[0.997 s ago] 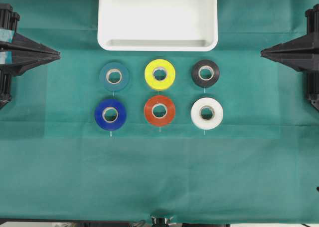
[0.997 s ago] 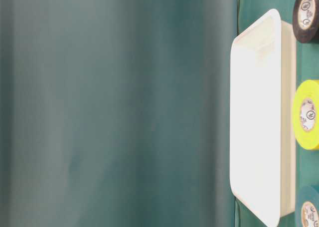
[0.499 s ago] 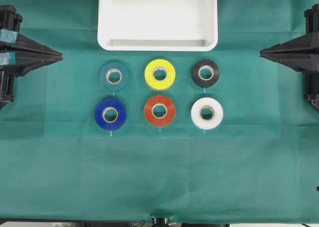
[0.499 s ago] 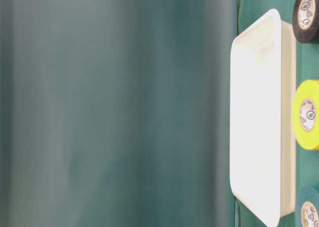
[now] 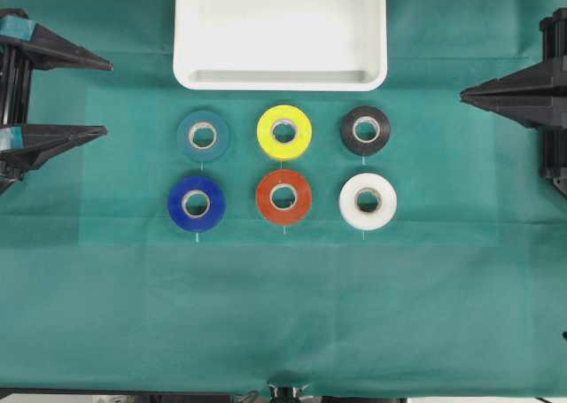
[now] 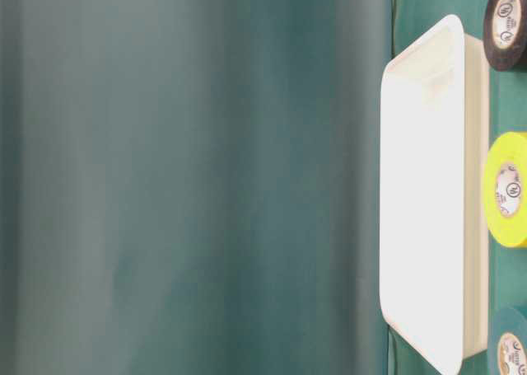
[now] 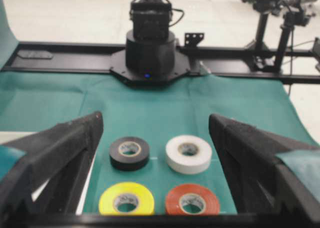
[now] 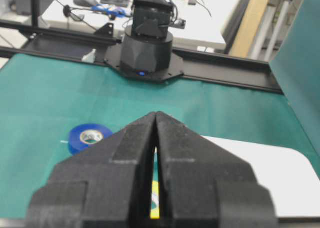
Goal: Place the tape from the fixed location into the white case.
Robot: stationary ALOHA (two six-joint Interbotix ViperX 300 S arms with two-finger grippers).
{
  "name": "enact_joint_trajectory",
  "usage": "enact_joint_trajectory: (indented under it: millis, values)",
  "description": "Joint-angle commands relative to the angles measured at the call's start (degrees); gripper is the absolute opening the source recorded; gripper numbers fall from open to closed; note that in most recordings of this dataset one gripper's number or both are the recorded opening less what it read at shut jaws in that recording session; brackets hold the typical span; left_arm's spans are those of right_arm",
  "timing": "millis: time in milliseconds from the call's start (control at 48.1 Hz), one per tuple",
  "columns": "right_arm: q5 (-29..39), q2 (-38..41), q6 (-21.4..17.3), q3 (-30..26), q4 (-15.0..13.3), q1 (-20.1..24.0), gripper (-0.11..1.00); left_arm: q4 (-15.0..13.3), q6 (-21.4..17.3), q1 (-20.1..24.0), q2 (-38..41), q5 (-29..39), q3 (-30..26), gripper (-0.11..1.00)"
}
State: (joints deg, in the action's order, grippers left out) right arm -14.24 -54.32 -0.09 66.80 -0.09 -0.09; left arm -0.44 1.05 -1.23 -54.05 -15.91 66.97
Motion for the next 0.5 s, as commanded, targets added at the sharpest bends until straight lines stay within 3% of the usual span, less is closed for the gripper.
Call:
enact_joint_trajectory:
  millis: [0, 249, 478]
  values:
    - [-0.2, 0.4, 0.0, -1.7, -0.1, -0.1, 0.0, -0.2, 0.0, -0.2, 0.4, -0.5, -1.1, 0.99]
    - [-0.3, 0.4, 0.0, -1.7, 0.0, -0.1, 0.0, -0.2, 0.0, 0.2, 0.4, -0.5, -1.1, 0.99]
    - [0.0, 0.4, -0.1, -1.7, -0.1, -0.1, 0.0, -0.2, 0.0, 3.5, 0.5, -0.3, -1.2, 0.99]
